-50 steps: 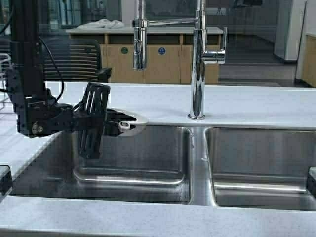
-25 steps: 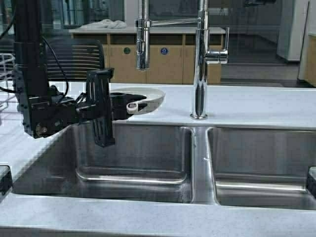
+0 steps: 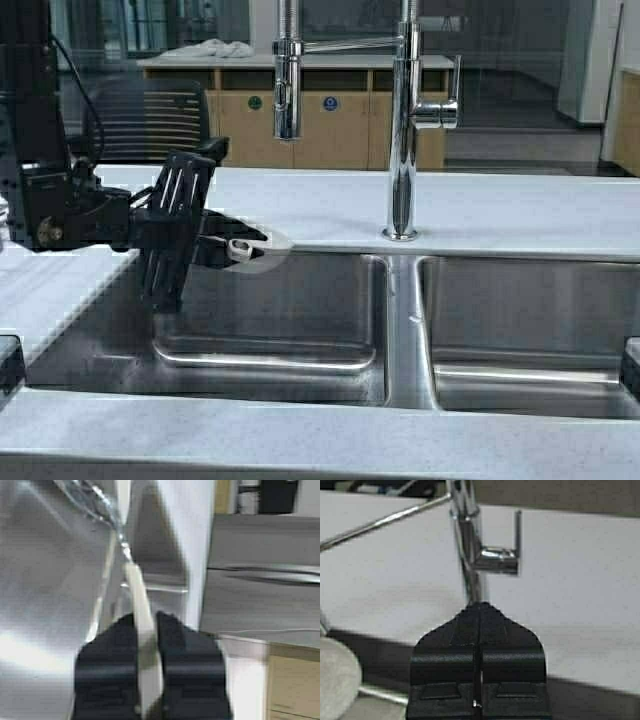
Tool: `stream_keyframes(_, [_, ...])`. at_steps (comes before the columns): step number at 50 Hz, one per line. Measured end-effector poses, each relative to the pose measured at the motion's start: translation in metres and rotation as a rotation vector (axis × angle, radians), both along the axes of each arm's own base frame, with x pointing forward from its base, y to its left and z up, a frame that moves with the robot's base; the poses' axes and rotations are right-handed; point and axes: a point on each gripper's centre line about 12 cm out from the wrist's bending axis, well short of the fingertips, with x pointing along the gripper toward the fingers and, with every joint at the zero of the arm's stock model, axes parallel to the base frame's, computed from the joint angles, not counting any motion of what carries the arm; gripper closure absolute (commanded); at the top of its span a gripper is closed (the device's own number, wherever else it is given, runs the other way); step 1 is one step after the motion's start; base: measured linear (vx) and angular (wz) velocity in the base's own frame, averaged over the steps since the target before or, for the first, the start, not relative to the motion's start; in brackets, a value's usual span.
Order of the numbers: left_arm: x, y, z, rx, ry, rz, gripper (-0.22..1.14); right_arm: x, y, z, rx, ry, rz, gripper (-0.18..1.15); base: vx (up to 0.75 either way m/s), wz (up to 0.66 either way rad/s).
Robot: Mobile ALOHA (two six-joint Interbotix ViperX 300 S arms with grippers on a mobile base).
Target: Wash the pan
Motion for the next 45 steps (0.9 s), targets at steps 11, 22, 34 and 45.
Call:
stream_keyframes(11, [0.000,0.003,0.011,0.405,0.117,-0.098,0.89,-0.001,0.000,0.001,0.004,-0.002,-0.001,0.92,-0.03,0.00])
stream_keyframes(22, [0.031,0.014,0.068,1.054,0.040,-0.293,0.89,-0.004,-0.001,0.007,0.012,-0.021,-0.002,0.92,-0.03,0.01])
stream_keyframes(34, [0.040,0.032,0.126,1.409,0.008,-0.409,0.89,-0.007,-0.002,0.012,0.018,-0.038,-0.002,0.92,-0.03,0.01])
stream_keyframes(45, [0.039,0.030,0.116,1.428,-0.008,-0.457,0.89,-0.006,-0.001,0.013,0.019,-0.044,-0.002,0.92,-0.03,0.01])
